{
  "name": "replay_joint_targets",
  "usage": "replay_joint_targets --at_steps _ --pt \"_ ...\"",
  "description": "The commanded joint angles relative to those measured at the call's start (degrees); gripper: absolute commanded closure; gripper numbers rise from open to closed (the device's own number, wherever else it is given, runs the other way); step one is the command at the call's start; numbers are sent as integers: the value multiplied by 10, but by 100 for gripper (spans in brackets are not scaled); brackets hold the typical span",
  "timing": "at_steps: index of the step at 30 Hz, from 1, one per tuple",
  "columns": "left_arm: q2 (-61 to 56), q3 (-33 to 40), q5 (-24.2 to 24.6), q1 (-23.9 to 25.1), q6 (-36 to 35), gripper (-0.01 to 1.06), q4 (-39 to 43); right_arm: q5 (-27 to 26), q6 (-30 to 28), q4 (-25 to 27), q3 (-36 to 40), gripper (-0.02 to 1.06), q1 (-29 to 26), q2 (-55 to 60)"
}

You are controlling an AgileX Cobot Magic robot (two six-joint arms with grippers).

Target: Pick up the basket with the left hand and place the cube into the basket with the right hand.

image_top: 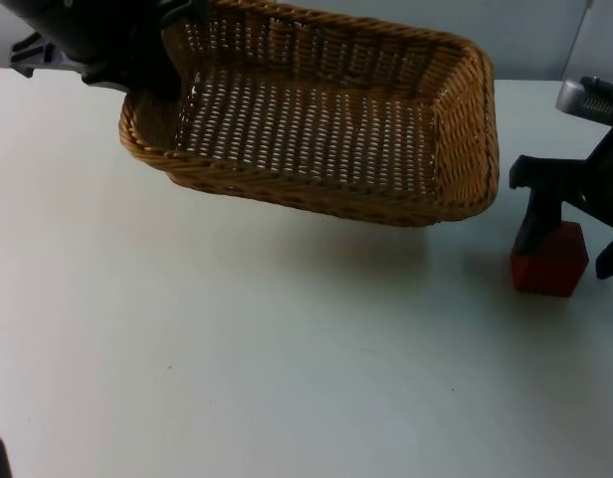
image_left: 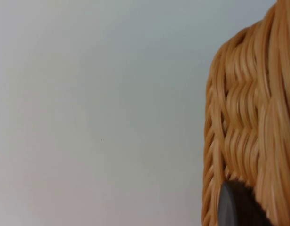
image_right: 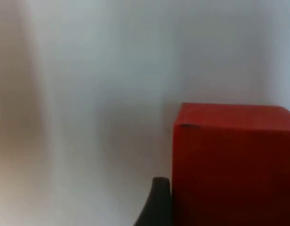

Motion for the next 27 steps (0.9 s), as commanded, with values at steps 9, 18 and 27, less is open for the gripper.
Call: replay_joint_targets --at_steps 9,18,27 --pt "-10 -7 -8 1 -5 105 -16 -40 -11 -7 1 37 -2 0" --pt "-10 -7 -8 1 -5 105 -16 -45 -21 -7 1 37 -2 30" --pt "-10 -7 -8 1 -5 105 -16 -47 -47 -7 1 82 -2 44"
